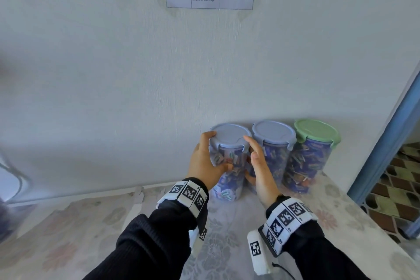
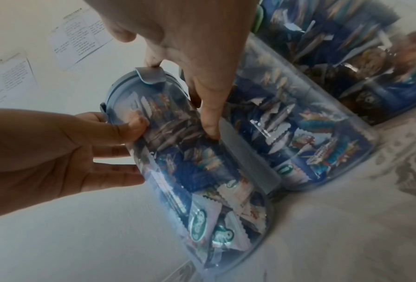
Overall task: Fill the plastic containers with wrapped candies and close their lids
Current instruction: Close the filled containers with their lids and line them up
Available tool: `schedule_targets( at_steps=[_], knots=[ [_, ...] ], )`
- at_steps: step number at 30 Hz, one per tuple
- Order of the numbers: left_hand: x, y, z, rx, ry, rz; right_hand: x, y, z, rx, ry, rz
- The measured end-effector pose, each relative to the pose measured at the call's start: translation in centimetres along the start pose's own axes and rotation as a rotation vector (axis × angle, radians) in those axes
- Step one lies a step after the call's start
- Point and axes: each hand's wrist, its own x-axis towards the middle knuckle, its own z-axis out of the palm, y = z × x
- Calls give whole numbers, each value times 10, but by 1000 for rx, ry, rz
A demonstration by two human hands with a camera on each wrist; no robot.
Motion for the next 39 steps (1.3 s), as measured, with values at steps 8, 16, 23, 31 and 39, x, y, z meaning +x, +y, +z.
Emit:
schedule_targets(
  at_steps=[8, 16, 23, 31, 39],
  knots=[
    [0, -1, -1, -8, -45, -40, -3, 5, 8, -14, -38, -59],
    [-43, 5, -38, -44, -60, -140, -40, -3, 38, -122, 247, -123],
    [-122, 12, -133, -173, 237, -122, -67, -23, 133, 2, 57, -133],
    [-230, -14, -285, 45, 816, -75, -89, -44, 293, 133, -227, -137],
    [-309, -46, -409, 388, 1158, -277, -114, -58, 441, 155, -459, -97]
  ],
)
